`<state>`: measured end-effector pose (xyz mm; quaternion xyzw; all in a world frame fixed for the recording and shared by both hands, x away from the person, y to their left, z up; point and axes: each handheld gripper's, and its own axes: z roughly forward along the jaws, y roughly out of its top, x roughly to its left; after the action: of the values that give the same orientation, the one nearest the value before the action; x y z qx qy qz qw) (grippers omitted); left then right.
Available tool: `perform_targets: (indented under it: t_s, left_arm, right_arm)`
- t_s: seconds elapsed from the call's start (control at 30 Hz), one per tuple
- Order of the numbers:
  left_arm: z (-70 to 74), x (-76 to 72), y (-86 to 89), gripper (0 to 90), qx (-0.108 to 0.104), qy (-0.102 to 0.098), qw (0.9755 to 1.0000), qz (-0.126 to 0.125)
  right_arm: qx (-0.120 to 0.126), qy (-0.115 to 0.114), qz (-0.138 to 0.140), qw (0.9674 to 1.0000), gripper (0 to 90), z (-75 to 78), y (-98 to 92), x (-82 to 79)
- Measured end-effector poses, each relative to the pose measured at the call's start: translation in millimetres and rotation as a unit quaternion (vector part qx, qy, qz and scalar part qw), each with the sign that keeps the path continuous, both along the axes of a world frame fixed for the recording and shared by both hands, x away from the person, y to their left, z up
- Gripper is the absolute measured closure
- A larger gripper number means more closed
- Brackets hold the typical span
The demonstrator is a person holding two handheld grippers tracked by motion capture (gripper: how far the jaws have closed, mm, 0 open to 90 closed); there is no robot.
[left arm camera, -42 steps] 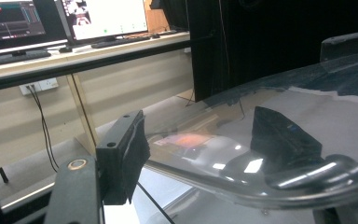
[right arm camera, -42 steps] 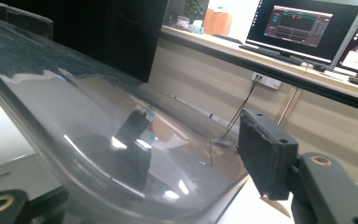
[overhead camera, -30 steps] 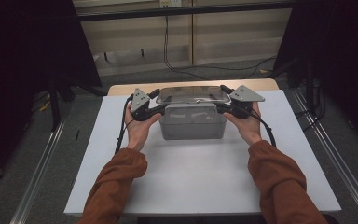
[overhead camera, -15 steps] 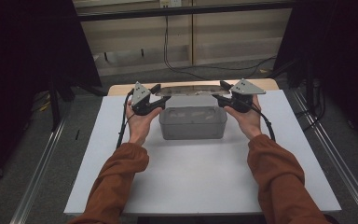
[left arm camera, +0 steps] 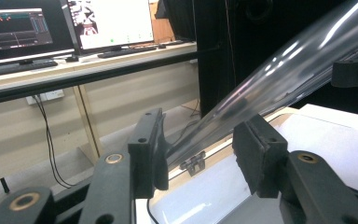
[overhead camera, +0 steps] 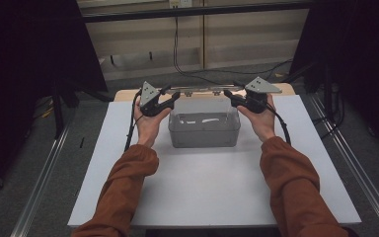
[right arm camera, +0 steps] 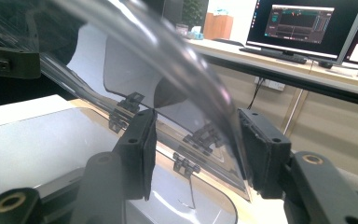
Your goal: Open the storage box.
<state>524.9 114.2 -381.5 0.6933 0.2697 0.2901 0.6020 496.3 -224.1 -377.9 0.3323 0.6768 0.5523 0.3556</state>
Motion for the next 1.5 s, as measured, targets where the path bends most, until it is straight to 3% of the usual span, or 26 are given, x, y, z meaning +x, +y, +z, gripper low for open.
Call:
perform_targets:
  t_s: [0.03,0.33,0.57,0.67,0.77,1.1,1.2,1.33,1.5]
  left_arm:
    - [0.6,1.1,0.1,54.0,0.008,0.000,1.0000,-0.003]
    - [-3.0,10.7,-2.5,55.0,0.004,0.002,1.0000,0.006]
    - [-3.6,17.6,-5.4,54.8,0.014,0.011,0.9998,0.011]
    - [-2.5,18.0,-7.6,53.3,0.015,0.004,0.9998,0.009]
    - [-2.8,20.4,-7.6,53.7,0.007,0.005,0.9999,0.011]
    - [-3.2,31.5,-6.9,58.2,0.013,0.012,0.9996,0.021]
    - [-5.1,35.2,-6.2,60.2,0.004,0.015,0.9996,0.023]
    - [-7.8,38.4,-5.7,61.0,0.010,0.017,0.9995,0.023]
    - [-8.5,42.0,-7.1,60.6,0.006,0.019,0.9995,0.025]
  right_arm:
    - [0.000,0.000,-0.002,1.0000,49.6,-0.4,0.3,1.1]
    - [-0.002,0.004,-0.007,1.0000,49.4,0.5,0.5,10.7]
    - [-0.002,0.008,-0.007,0.9999,48.7,-0.2,1.7,18.2]
    - [0.001,0.008,-0.006,1.0000,48.0,-1.5,1.3,21.0]
    - [0.002,0.013,-0.006,0.9999,49.4,-2.6,0.3,24.2]
    - [0.009,0.016,-0.013,0.9997,49.5,0.4,0.9,35.3]
    - [0.008,0.014,-0.015,0.9997,49.8,1.0,0.7,38.4]
    - [-0.004,0.012,-0.018,0.9998,49.6,1.8,1.5,42.2]
    - [0.006,0.005,-0.023,0.9997,49.4,-0.9,1.7,46.3]
